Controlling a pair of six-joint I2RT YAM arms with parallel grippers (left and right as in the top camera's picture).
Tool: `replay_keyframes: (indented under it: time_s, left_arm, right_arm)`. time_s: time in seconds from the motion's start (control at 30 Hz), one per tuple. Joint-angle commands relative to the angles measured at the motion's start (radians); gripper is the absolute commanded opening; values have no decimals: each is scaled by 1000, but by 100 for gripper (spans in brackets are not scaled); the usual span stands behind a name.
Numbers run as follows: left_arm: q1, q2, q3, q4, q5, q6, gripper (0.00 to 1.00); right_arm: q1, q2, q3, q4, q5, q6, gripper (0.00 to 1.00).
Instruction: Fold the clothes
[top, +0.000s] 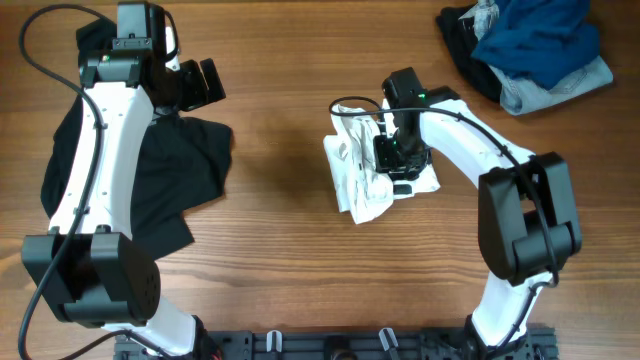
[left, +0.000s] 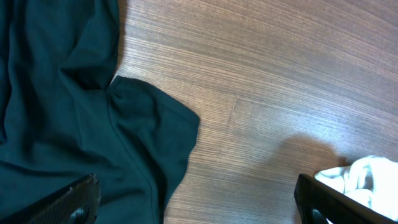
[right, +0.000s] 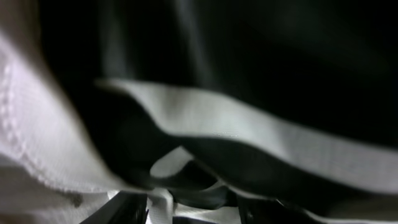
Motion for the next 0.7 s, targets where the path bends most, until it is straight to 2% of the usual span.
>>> replay_keyframes:
  time_s: [0.0,0.13,0.23,0.3,0.4,0.5,0.67]
  left_arm:
    - [9,10,1,2,-16,12,100]
    - [9,10,1,2,-16,12,100]
    - [9,10,1,3,-16,12,100]
    - [9,10,1,7,-16,12,100]
    - [9,10,1,7,-16,12,100]
    - [9,10,1,7,-16,12,100]
    - [11,10,1,16,-25,13,100]
  right_arm:
    - [-77,14,-47,56,114,35,50]
    - [-191,14,-43,117,124,-34,56]
    - [-264,12,10,109,38,-109,54]
    - [-279,-10,77,60,15,-111,52]
    - [-254,-59,191,-24,11,-111,53]
    - [-199,-88,284,-82,12,-99,58]
    - [-78,-40,298,-80,47,-37,62]
